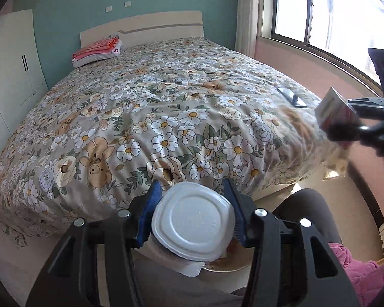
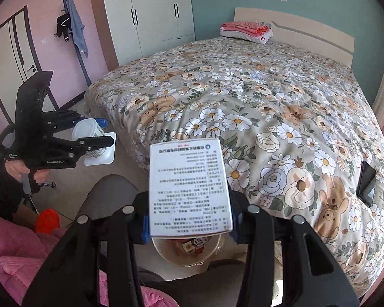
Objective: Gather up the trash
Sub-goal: 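Carry the yogurt cup and white box with both tools over the white bin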
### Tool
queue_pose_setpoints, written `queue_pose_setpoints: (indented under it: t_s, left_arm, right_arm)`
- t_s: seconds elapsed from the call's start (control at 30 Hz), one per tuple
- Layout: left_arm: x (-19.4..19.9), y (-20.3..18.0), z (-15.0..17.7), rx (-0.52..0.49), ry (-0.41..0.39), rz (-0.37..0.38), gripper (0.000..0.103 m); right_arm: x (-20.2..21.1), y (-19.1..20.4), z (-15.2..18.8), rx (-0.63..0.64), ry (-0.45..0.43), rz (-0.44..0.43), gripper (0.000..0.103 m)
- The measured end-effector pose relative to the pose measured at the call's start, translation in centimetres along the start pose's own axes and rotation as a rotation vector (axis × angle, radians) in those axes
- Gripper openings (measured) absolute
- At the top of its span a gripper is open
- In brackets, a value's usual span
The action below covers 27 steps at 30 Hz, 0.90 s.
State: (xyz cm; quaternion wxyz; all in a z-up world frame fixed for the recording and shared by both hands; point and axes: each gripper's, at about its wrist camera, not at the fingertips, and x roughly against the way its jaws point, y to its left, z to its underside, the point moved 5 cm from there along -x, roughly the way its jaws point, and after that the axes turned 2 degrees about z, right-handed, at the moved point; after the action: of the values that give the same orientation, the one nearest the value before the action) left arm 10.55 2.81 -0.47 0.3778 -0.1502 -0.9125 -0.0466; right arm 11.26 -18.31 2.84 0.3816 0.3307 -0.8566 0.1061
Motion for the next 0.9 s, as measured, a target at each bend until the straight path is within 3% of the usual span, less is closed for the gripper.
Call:
queue_pose_setpoints:
  t_s: [0.3,0.53,0.9]
  left_arm:
    - [-7.2,-1.6,6.2,0.105,0.187,0.103,0.053]
    - [-12.4,-2.4,9.8,0.138,0.308,0.128,0.053]
    - [-19.5,-2.1,14.2,0.196,0.471,0.131,0.053]
  right_arm:
    - [-8.6,1.4,7.4,-0.089,0.178,-0.130,0.045]
    - [-15.5,1.3,12.6,-0.210,0.308,-0.199,0.045]
    - [-24.0,0.8,18.6,-0.310,0.500,-0.202,0.045]
